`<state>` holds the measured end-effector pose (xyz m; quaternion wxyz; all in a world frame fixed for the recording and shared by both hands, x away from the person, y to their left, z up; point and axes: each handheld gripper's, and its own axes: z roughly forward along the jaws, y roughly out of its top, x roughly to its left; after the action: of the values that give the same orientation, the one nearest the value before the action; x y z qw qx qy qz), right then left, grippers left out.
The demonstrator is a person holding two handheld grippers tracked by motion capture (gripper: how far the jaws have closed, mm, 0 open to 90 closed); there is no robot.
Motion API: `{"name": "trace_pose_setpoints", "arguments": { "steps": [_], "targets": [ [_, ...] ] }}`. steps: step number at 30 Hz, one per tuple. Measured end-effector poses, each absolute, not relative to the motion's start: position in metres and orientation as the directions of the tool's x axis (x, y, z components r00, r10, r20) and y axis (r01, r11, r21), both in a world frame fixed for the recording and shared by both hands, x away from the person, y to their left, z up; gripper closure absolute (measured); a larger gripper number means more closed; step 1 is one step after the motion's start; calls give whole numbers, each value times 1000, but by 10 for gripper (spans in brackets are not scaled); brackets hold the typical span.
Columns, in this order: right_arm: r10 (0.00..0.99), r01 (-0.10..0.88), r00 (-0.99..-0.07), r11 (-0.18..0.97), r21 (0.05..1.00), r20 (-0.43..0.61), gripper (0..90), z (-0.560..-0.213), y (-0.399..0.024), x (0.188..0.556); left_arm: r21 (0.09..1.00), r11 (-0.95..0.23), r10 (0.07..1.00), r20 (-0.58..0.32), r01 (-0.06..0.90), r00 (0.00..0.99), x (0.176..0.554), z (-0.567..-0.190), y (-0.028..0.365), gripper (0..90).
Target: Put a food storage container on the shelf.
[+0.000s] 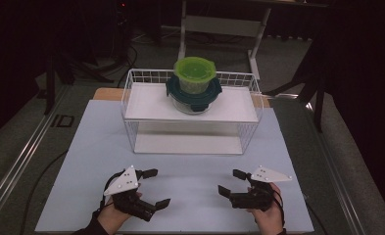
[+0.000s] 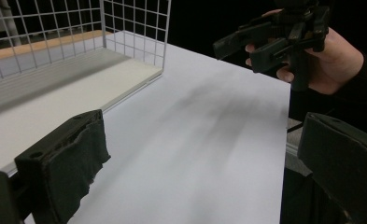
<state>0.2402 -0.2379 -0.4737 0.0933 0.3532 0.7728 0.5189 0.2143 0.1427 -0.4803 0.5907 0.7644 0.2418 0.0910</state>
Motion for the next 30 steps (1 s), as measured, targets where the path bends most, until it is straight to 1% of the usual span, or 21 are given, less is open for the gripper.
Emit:
{"name": "trace_pose_setpoints", "arguments": {
  "steps": [8, 14, 17, 19, 30],
  "targets": [
    [647, 457, -727, 207, 865, 230, 146, -483, -250, 229, 948, -184, 482, -144, 261, 864, 209, -486, 147, 14],
    [650, 439, -732, 220, 871, 205, 146, -484, -258, 223, 950, -182, 484, -138, 254, 864, 210, -492, 151, 15],
    [656, 428, -731, 223, 876, 190, 146, -485, -261, 223, 952, -176, 482, -139, 251, 865, 210, -492, 151, 14],
    [664, 429, -722, 211, 878, 193, 146, -487, -265, 224, 957, -177, 493, -117, 231, 862, 209, -492, 154, 14],
    [679, 435, -710, 214, 875, 187, 147, -493, -269, 230, 964, -148, 501, -121, 223, 857, 209, -492, 158, 14]
  ]
}}
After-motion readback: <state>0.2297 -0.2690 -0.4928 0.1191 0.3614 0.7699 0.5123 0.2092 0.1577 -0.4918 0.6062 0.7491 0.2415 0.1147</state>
